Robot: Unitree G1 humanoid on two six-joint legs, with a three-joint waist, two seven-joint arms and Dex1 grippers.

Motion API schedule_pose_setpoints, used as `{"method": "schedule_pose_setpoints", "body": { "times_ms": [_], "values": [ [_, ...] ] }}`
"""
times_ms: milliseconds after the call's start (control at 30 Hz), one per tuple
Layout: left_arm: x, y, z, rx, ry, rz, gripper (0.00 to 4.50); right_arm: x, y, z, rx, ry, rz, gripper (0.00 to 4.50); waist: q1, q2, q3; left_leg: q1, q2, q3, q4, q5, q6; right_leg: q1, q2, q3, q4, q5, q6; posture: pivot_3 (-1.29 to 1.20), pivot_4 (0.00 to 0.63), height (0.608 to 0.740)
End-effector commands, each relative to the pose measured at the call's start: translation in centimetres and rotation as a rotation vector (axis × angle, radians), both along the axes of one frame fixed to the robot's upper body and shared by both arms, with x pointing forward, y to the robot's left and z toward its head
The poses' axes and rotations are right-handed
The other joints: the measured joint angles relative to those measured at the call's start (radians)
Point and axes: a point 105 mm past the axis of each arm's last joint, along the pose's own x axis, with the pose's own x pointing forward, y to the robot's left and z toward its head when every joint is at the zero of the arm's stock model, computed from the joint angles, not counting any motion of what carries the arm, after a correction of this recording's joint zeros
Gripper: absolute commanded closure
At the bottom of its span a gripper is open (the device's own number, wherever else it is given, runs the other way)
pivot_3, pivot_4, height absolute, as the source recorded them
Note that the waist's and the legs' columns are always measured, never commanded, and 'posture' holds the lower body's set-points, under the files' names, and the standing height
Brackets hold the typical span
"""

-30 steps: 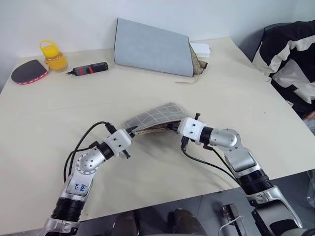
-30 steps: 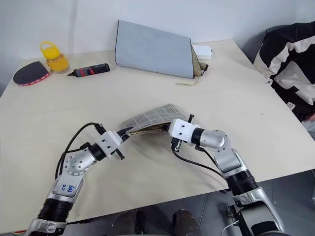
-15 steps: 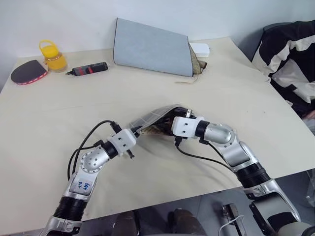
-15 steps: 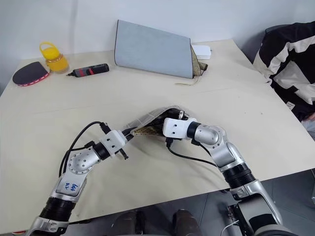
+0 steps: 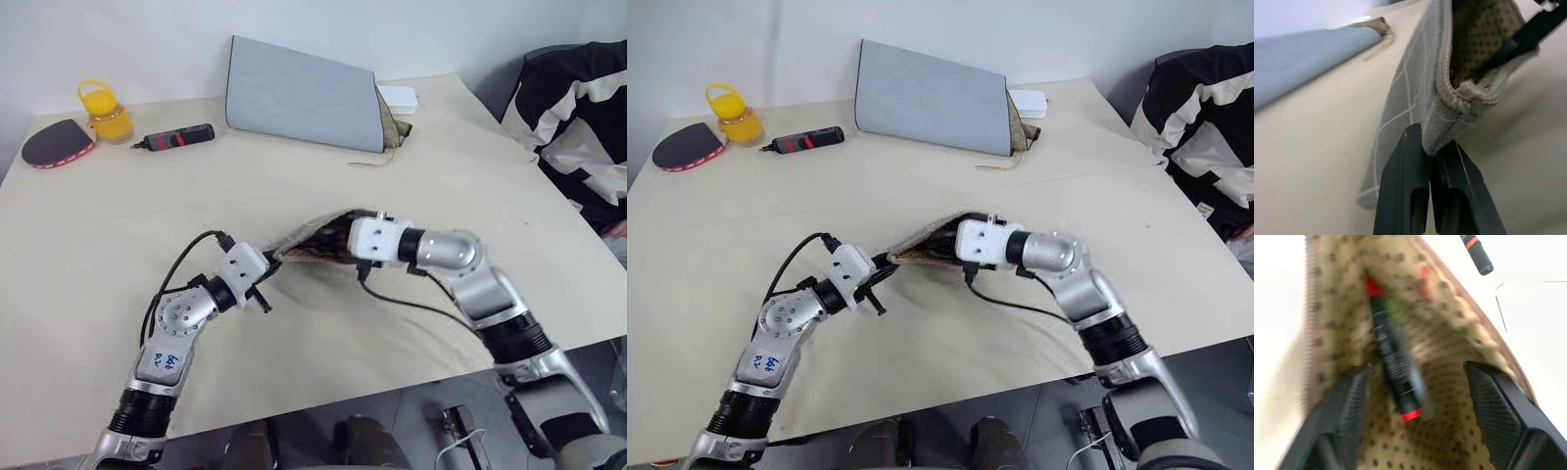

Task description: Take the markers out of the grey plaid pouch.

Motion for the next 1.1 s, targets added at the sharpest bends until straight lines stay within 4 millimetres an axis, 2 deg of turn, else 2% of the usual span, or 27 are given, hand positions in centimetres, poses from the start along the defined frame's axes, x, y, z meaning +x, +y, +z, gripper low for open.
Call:
{"method": "schedule_pose_setpoints", "body": {
  "times_ms": [33,133,233,433,467,567,633,800,1100],
  "values": [
    [-1.3,-1.7,2.1,-0.079,0.087,-0.149,4.5,-0.8,-1.1,2.2,-0.039,0.069,0.07,1.35,0.001,0.0,0.0,0.0,0.0,0.0,0.0,0.0,0.0,0.0,0.0,0.0,0.0,0.0,0.0,0.0,0.15,0.74],
    [-1.5,-1.9,2.9,-0.093,0.147,-0.198,4.5,-1.1,-1.9,1.9,-0.17,0.109,0.103,1.35,0.002,0.0,0.0,0.0,0.0,-0.001,0.0,0.0,0.0,0.001,0.0,0.0,-0.001,0.0,0.0,0.0,0.15,0.74],
    [-1.6,-1.9,4.4,-0.133,0.205,-0.247,4.5,-2.3,-2.6,1.6,-0.293,0.199,0.14,1.35,0.001,0.0,0.0,0.0,-0.001,-0.001,0.0,0.0,0.0,0.001,0.0,0.0,-0.002,0.0,0.0,0.0,0.15,0.74],
    [-2.7,-1.9,6.3,-0.257,0.382,-0.348,4.5,-4.1,-2.8,1.0,-0.418,0.28,0.196,1.35,-0.003,0.0,0.0,0.0,0.0,-0.001,0.001,0.0,0.0,0.0,0.0,0.001,-0.001,0.0,0.0,0.0,0.15,0.74],
    [-2.7,-2.0,6.2,-0.288,0.423,-0.356,4.5,-4.3,-2.0,1.1,-0.394,0.284,0.211,1.35,-0.004,0.0,0.0,0.0,0.0,-0.002,0.001,0.0,0.0,0.0,0.0,0.001,-0.001,0.0,0.0,0.0,0.15,0.74],
    [-2.6,-2.2,4.3,-0.266,0.504,-0.341,4.5,-4.0,-0.4,0.9,-0.366,0.262,0.226,1.35,-0.011,0.0,0.0,0.0,0.0,-0.002,0.002,0.0,0.0,0.001,0.001,0.001,-0.001,0.0,0.0,0.0,0.15,0.74],
    [-3.0,-2.6,3.8,-0.301,0.564,-0.367,4.5,-3.1,-0.6,0.8,-0.378,0.235,0.183,1.35,-0.016,0.0,0.0,0.0,0.0,-0.002,0.002,0.0,0.0,0.001,0.001,0.001,-0.001,0.0,0.0,0.0,0.15,0.74],
    [-3.3,-2.9,3.2,-0.332,0.607,-0.376,4.5,-2.8,-0.1,0.8,-0.371,0.208,0.188,1.35,-0.015,0.0,0.0,0.0,-0.001,-0.003,0.003,0.0,0.0,0.001,0.0,0.001,-0.001,0.0,0.0,0.0,0.15,0.74],
    [-3.1,-2.6,2.5,-0.345,0.603,-0.339,4.5,-2.7,-0.3,-2.2,-0.434,0.22,0.184,1.35,-0.022,0.0,0.0,0.0,0.0,-0.004,0.003,0.0,0.0,0.001,0.001,0.001,-0.001,0.0,0.0,0.0,0.15,0.74]
  ]
}}
